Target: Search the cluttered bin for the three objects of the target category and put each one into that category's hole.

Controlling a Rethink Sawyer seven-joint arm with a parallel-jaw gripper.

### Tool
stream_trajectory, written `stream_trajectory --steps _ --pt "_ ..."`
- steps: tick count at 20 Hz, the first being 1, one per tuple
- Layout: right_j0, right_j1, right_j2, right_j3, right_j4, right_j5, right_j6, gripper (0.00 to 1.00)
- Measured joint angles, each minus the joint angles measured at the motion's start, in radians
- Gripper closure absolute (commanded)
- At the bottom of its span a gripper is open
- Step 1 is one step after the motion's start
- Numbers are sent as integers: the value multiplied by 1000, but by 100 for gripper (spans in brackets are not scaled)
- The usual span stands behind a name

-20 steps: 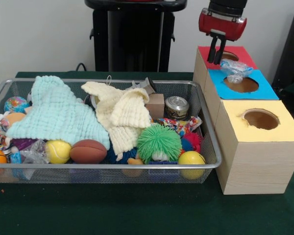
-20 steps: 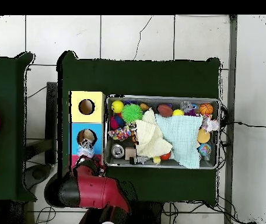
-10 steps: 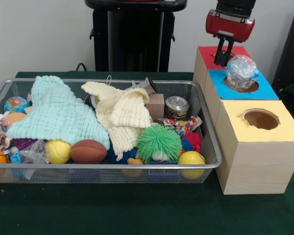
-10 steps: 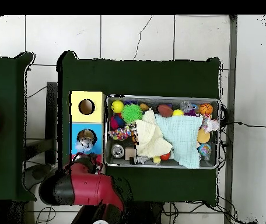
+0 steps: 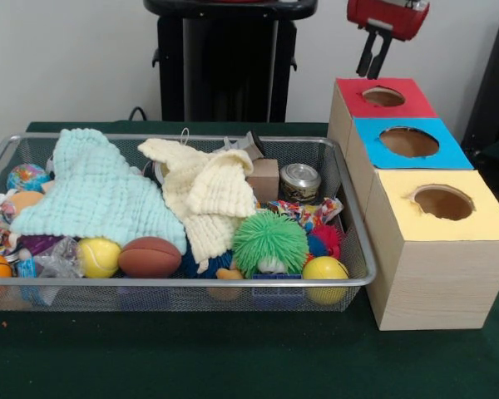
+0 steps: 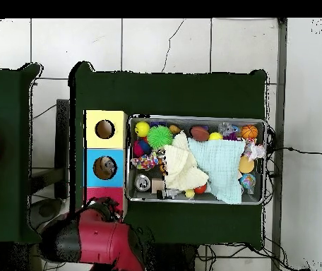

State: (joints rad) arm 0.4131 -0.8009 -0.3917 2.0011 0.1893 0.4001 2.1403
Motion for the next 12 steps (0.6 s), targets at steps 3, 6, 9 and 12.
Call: stream_trajectory --steps 3,6,9,12 --pt "13 -23 -22 0 0 60 0 100" --pt "5 -35 -29 0 0 72 0 100" --pt "-31 -36 -24 1 -1 55 0 100" --pt "-101 -35 1 2 -8 -5 0 100"
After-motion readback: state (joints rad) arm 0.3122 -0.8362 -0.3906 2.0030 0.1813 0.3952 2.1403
